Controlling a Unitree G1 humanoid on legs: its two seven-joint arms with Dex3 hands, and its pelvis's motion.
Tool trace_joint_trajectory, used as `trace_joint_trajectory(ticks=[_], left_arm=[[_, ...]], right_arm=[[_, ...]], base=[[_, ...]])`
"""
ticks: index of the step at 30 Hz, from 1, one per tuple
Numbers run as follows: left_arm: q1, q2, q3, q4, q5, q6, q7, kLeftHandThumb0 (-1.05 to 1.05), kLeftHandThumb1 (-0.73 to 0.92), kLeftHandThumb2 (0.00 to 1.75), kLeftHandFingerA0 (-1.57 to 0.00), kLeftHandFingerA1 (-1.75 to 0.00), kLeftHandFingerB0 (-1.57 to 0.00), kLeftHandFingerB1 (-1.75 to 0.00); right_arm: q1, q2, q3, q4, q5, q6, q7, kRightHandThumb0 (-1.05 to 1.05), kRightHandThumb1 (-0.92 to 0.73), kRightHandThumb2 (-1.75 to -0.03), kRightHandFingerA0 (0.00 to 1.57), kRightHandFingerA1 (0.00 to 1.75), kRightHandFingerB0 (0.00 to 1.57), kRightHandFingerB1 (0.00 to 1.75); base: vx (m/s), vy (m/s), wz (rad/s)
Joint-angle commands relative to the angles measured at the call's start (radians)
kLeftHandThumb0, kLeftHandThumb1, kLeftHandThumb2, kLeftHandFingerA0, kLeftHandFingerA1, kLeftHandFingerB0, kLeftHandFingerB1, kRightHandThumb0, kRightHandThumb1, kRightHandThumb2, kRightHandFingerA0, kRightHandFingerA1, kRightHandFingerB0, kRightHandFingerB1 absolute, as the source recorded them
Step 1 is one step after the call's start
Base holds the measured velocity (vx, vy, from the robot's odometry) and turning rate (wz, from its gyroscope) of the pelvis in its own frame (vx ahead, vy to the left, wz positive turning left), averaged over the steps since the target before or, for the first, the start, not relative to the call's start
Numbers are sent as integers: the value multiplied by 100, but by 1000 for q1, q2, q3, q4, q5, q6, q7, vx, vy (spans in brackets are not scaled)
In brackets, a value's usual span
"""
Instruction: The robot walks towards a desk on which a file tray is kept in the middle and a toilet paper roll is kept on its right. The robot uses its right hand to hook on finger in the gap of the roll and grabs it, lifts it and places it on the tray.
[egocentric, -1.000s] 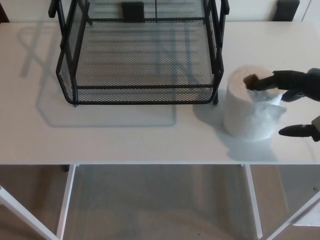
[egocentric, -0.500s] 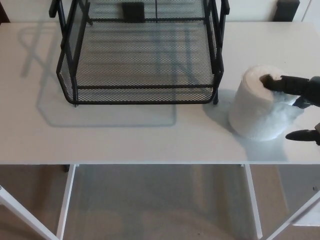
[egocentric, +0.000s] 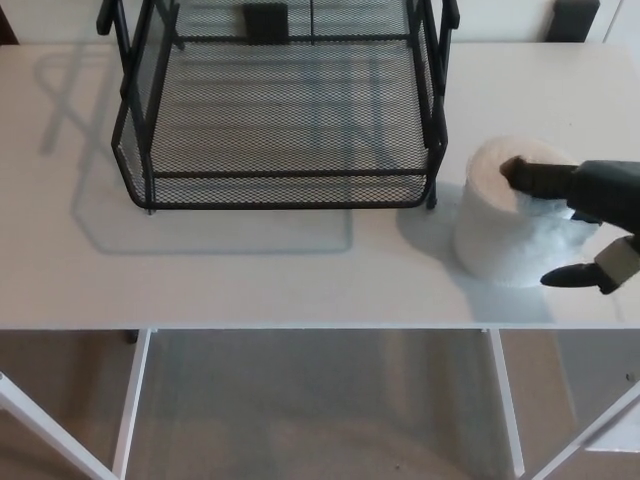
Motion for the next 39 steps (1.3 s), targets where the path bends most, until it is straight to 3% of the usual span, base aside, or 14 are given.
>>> trace_joint_trajectory(ticks=[1,2,3,6,7,10,12,13,14,15,26,35,36,39], left_arm=[[-5,11,8,-12,-9,-25,-1,-61,81,64,-25,-53,-30,-45],[-14,8,9,0,-9,-25,4,-68,65,100,-31,-61,-24,-54],[-25,8,2,21,2,-33,14,-59,81,64,-26,-54,-31,-45],[-25,8,-4,14,9,-26,25,-60,80,64,-29,-55,-33,-46],[-29,5,0,23,8,-28,36,-64,65,101,-36,-64,-27,-54],[-40,5,0,32,10,-13,48,-59,63,100,-37,-63,-25,-54],[-30,8,-4,11,9,-17,33,-64,64,99,-31,-61,-27,-54],[-28,7,0,3,3,-11,29,-64,64,99,-31,-61,-27,-54],[-33,5,3,5,0,-11,33,-63,64,99,-32,-62,-27,-55],[-32,4,1,3,2,-8,34,-63,64,98,-30,-60,-27,-54],[-65,10,-6,44,12,-28,47,-57,62,98,-35,-62,-25,-53],[-56,19,8,-12,-6,38,47,-52,61,101,-39,-64,-26,-54],[-45,19,9,-20,-7,15,38,-54,79,62,-42,-57,-35,-46],[-48,15,14,-4,-5,7,49,-53,78,62,-45,-59,-37,-48]], right_arm=[[-25,-10,63,22,-133,-55,-78,-55,-48,-79,77,70,19,42],[-34,-20,83,33,-165,-88,-113,-48,-59,-58,87,73,29,32],[-45,-41,128,45,-251,-112,-172,-47,-56,-57,87,138,36,36],[-70,-77,205,68,-374,-136,-241,-40,-52,-59,91,144,41,37],[-81,-90,234,73,-417,-132,-246,-35,-56,-60,91,142,43,36],[-90,-106,261,116,-452,-153,-341,-24,-61,-61,89,157,62,44],[-103,-109,285,144,-486,-157,-405,-34,-60,-59,84,170,81,75],[-106,-110,292,151,-492,-158,-426,-34,-60,-59,84,170,81,75],[-112,-108,302,149,-506,-144,-435,-35,-42,-86,117,136,78,89],[-107,-100,298,146,-497,-144,-448,-30,-62,-58,84,174,77,96],[-70,-32,218,180,-373,-150,-605,-34,-60,-61,83,167,89,58],[-81,-136,110,134,-323,-265,-565,-28,-62,-57,80,173,89,89],[-80,-153,91,122,-303,-275,-535,-29,-62,-56,77,173,88,89],[-80,-195,15,96,-248,-290,-484,-27,-62,-57,78,169,88,94]], base=[[0,0,0],[0,0,0],[0,0,0],[0,0,0],[0,0,0],[0,0,0],[0,0,0],[0,0,0],[0,0,0],[0,0,0],[0,0,0],[0,0,0],[0,0,0],[0,0,0]])
